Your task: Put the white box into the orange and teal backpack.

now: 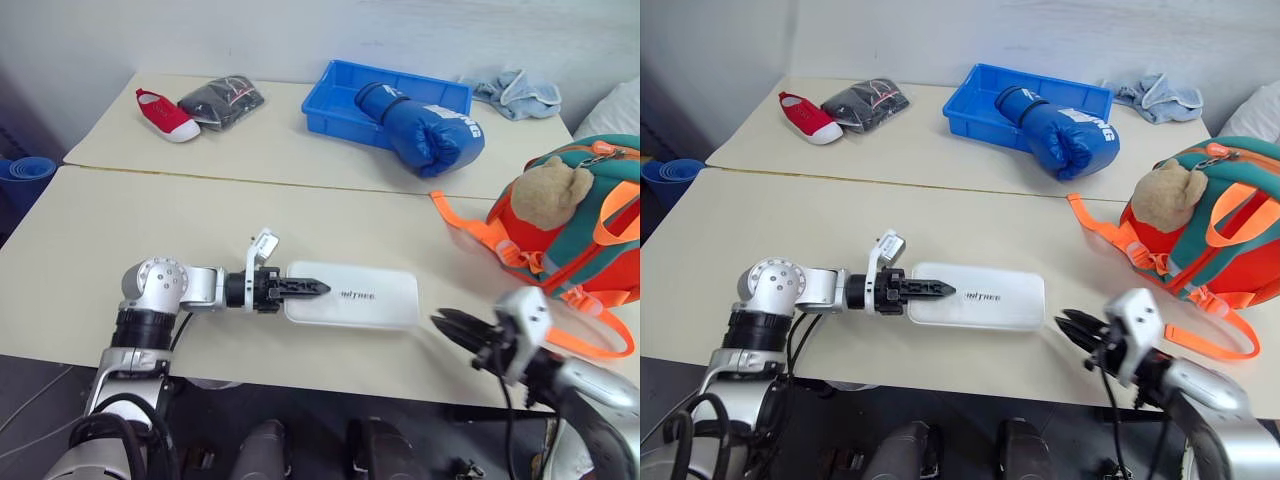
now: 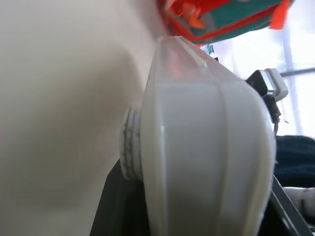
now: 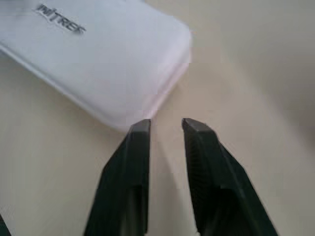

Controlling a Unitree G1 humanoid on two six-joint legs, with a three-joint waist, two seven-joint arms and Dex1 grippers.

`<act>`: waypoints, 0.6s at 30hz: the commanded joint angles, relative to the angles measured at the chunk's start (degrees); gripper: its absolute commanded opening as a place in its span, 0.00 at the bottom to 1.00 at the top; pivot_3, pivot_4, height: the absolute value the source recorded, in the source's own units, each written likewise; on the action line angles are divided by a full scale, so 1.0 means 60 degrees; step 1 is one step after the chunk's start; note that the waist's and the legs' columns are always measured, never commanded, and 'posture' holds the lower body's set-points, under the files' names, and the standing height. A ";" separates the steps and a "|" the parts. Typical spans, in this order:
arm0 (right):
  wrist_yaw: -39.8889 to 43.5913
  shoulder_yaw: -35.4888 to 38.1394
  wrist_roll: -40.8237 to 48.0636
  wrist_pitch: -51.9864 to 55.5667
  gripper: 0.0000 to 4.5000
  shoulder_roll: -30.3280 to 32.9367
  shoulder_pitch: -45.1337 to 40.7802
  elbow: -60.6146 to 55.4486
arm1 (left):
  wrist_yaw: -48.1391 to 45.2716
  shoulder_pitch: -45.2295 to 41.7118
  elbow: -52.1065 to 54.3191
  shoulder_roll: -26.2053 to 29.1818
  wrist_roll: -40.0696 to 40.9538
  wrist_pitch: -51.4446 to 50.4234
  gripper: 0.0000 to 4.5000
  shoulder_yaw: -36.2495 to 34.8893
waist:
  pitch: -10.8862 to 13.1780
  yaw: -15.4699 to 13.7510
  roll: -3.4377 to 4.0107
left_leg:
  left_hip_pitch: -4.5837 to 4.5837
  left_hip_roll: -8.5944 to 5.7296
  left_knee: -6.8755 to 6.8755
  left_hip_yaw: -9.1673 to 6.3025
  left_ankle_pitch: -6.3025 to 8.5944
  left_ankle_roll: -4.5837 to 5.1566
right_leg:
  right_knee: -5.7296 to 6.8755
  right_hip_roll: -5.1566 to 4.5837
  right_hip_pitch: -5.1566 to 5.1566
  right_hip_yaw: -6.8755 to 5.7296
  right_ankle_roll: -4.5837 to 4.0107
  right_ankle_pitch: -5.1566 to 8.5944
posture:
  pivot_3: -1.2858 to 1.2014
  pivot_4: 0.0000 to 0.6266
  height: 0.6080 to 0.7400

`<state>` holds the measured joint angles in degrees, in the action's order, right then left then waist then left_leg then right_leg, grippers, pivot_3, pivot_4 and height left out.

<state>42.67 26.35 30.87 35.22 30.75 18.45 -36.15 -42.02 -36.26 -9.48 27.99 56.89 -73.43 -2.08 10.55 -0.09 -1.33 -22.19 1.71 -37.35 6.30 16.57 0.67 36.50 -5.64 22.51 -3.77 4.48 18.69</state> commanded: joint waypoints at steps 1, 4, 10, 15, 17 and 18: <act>-0.0080 0.2118 0.0435 -0.1049 0.51 -0.0373 0.0905 -0.0213 | -0.2787 0.0427 0.1241 0.0477 -0.1355 0.3618 0.27 0.0290 | 0.0000 -0.0001 0.0001 | 0.0008 0.0000 0.0013 0.0010 -0.0001 -0.0005 | -0.0003 0.0003 0.0000 0.0005 0.0000 0.0000 | 0.52 0.24 1.00; -0.0033 0.3450 0.0417 -0.1980 0.75 -0.0578 0.1555 0.0364 | -0.4027 0.0566 0.1109 0.0516 -0.2300 0.5770 0.27 0.0435 | -0.0002 0.0018 0.0006 | 0.0025 0.0003 0.0036 0.0024 0.0004 -0.0015 | -0.0009 0.0012 0.0000 0.0017 -0.0003 0.0001 | 0.52 0.24 1.00; 0.0051 0.4042 0.0110 -0.3282 0.99 0.0068 0.0967 0.2242 | -0.4964 0.0437 0.0568 0.0426 -0.3216 0.7462 0.27 0.0511 | -0.0002 0.0068 0.0006 | 0.0025 0.0006 0.0035 0.0035 0.0016 0.0019 | -0.0016 0.0010 0.0001 0.0037 -0.0003 0.0001 | 0.52 0.24 1.00; 0.0204 0.3163 0.0055 -0.3643 0.99 0.1096 -0.1085 0.4179 | -0.5270 0.0380 0.0356 0.0441 -0.3560 0.7693 0.27 0.0573 | 0.0003 0.0121 0.0006 | 0.0029 0.0011 0.0030 0.0038 0.0014 0.0029 | -0.0010 0.0013 0.0002 0.0038 -0.0001 0.0000 | 0.52 0.24 1.00; 0.0392 0.2621 0.0170 -0.3488 0.99 0.1388 -0.2075 0.4915 | -0.5303 0.0367 0.0345 0.0456 -0.3636 0.7697 0.27 0.0547 | 0.0008 0.0141 0.0018 | 0.0028 0.0003 0.0016 0.0047 0.0011 0.0044 | -0.0003 0.0002 0.0002 0.0046 0.0010 -0.0006 | 0.52 0.24 1.00; 0.0516 0.2285 0.0184 -0.3420 0.99 0.1509 -0.2561 0.5238 | -0.5284 0.0362 0.0359 0.0469 -0.3628 0.7664 0.27 0.0511 | 0.0008 0.0148 0.0016 | 0.0028 0.0002 0.0019 0.0045 0.0010 0.0046 | -0.0003 -0.0002 0.0003 0.0044 0.0010 -0.0007 | 0.52 0.24 1.00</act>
<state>44.68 41.68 30.95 14.84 38.75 4.86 -6.53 -73.11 -33.19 -8.42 30.47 35.01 -28.12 2.11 10.60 0.80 -1.23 -22.03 1.76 -37.23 6.55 16.63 0.93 36.48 -5.61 22.52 -3.53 4.54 18.65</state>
